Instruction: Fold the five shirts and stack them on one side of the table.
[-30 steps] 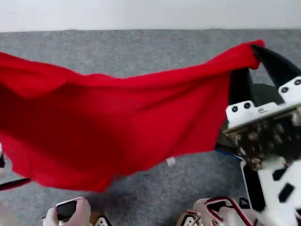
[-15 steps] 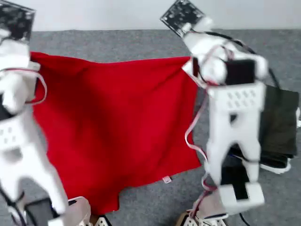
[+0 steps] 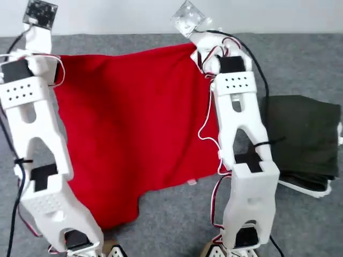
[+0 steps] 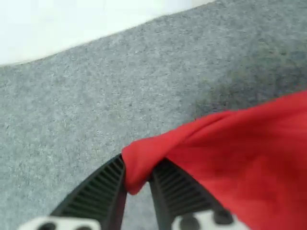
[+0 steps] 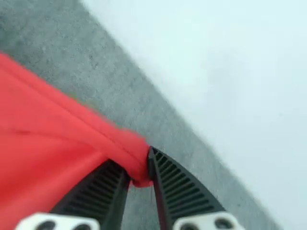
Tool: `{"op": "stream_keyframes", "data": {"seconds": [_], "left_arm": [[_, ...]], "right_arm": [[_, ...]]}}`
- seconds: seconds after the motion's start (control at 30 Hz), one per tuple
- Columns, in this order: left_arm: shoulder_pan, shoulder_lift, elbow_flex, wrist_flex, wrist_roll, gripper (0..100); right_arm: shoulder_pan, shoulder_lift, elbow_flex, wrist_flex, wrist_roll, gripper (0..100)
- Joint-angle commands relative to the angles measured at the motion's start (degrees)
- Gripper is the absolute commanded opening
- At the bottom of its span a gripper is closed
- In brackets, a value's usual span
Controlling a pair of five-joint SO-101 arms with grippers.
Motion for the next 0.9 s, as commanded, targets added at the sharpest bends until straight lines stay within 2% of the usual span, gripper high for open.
{"op": "stream_keyframes", "data": {"seconds": [0.0,0.13,0.27,0.53,0.67,0.87], "left_arm": [[1.8,1.6,-11.3,11.4,0.9,0],[4.4,4.3,-17.3,24.0,0.8,0],[5.4,1.6,-11.6,23.7,0.9,0],[9.8,-16.1,21.6,23.7,-2.3,0],[9.1,-26.6,37.7,23.7,-2.6,0],[8.2,-40.0,59.1,23.7,-7.2,0]], "right_arm": [[-0.2,-0.4,-0.4,-2.2,1.8,1.0],[0.0,-0.2,-0.4,4.3,2.0,1.0],[0.2,-0.2,-0.4,14.3,2.0,1.0],[0.3,-0.4,-0.4,31.1,2.0,1.0],[0.9,-1.4,-0.4,38.8,2.0,1.0],[2.0,-4.2,-0.4,49.3,2.1,1.0]]}}
